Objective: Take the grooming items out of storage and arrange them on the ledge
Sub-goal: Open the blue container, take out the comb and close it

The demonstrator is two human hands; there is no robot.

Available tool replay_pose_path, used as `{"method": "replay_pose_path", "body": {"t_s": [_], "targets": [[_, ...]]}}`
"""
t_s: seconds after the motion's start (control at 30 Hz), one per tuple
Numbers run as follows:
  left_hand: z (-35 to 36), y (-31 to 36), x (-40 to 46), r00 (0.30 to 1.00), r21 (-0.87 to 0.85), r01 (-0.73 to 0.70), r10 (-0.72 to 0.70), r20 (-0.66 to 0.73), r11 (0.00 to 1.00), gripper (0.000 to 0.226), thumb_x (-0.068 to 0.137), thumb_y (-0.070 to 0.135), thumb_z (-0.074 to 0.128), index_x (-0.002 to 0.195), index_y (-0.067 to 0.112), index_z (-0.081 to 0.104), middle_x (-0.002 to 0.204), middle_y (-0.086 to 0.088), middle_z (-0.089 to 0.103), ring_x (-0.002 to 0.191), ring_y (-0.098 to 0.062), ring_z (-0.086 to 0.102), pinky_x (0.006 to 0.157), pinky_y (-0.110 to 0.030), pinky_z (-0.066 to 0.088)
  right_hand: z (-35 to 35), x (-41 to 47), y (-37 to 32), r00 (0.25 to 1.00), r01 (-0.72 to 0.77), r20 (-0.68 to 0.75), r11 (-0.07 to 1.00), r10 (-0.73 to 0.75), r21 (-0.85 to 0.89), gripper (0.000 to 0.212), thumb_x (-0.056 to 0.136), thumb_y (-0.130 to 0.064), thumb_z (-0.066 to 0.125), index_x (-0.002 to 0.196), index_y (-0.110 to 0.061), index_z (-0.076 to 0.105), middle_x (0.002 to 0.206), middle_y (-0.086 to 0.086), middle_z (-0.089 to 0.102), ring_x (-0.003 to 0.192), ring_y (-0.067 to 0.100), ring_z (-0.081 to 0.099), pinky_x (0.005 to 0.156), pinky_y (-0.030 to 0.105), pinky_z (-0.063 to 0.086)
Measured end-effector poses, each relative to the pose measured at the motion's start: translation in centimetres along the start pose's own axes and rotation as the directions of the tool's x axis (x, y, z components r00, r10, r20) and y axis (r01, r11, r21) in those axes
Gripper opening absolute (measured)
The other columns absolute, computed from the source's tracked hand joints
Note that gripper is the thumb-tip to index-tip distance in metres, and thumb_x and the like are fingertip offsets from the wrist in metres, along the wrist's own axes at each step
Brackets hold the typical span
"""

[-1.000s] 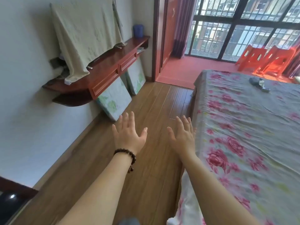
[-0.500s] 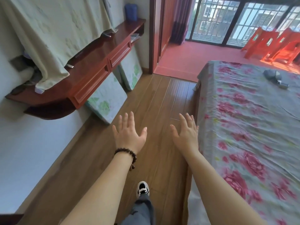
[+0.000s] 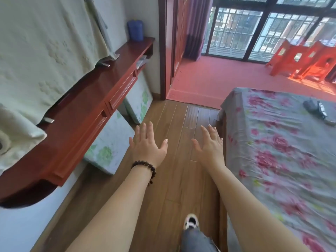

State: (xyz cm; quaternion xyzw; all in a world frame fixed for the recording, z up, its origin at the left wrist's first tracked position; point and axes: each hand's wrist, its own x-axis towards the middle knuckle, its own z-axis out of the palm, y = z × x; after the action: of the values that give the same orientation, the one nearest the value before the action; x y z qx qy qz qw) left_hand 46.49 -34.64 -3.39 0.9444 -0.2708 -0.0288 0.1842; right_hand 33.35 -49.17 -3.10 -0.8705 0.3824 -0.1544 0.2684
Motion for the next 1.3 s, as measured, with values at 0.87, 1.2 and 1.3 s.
{"method": "replay_pose_path", "body": {"t_s": [0.87, 1.2, 1.3], "targets": [[4.1, 7.6, 59.0, 0.948, -0.051, 0.235, -0.24, -0.209, 0.971, 0.076, 0.089, 0.049, 0.047, 0.151, 0.019, 0.013, 0.158, -0.008, 0.018, 0.148, -0.024, 0.007, 0.115, -0.055, 0.009, 8.4, 64.0, -6.2, 0.951, 0.263, 0.148, 0.961, -0.273, 0.08, 0.057, 0.096, -0.037, 0.047, 0.148, -0.022, 0.029, 0.16, 0.004, 0.015, 0.148, 0.017, 0.0, 0.12, 0.044, 0.002], [4.2, 4.4, 84.8, 0.923, -0.099, 0.26, -0.277, -0.267, 0.96, 0.076, 0.089, 0.047, 0.049, 0.151, 0.019, 0.015, 0.158, -0.006, 0.02, 0.148, -0.022, 0.007, 0.117, -0.054, 0.009, 17.5, 89.5, -15.9, 0.904, 0.368, 0.203, 0.926, -0.376, 0.08, 0.059, 0.095, -0.036, 0.05, 0.147, -0.019, 0.03, 0.159, 0.006, 0.018, 0.148, 0.021, 0.005, 0.12, 0.045, 0.008], [3.4, 3.6, 91.1, 0.913, -0.113, 0.284, -0.304, -0.273, 0.952, 0.077, 0.089, 0.048, 0.049, 0.151, 0.02, 0.015, 0.158, -0.006, 0.019, 0.148, -0.022, 0.008, 0.117, -0.053, 0.009, 19.0, 95.3, -18.8, 0.894, 0.383, 0.207, 0.918, -0.397, 0.107, 0.059, 0.094, -0.034, 0.051, 0.147, -0.019, 0.03, 0.158, 0.006, 0.019, 0.148, 0.023, 0.006, 0.119, 0.046, 0.011]]}}
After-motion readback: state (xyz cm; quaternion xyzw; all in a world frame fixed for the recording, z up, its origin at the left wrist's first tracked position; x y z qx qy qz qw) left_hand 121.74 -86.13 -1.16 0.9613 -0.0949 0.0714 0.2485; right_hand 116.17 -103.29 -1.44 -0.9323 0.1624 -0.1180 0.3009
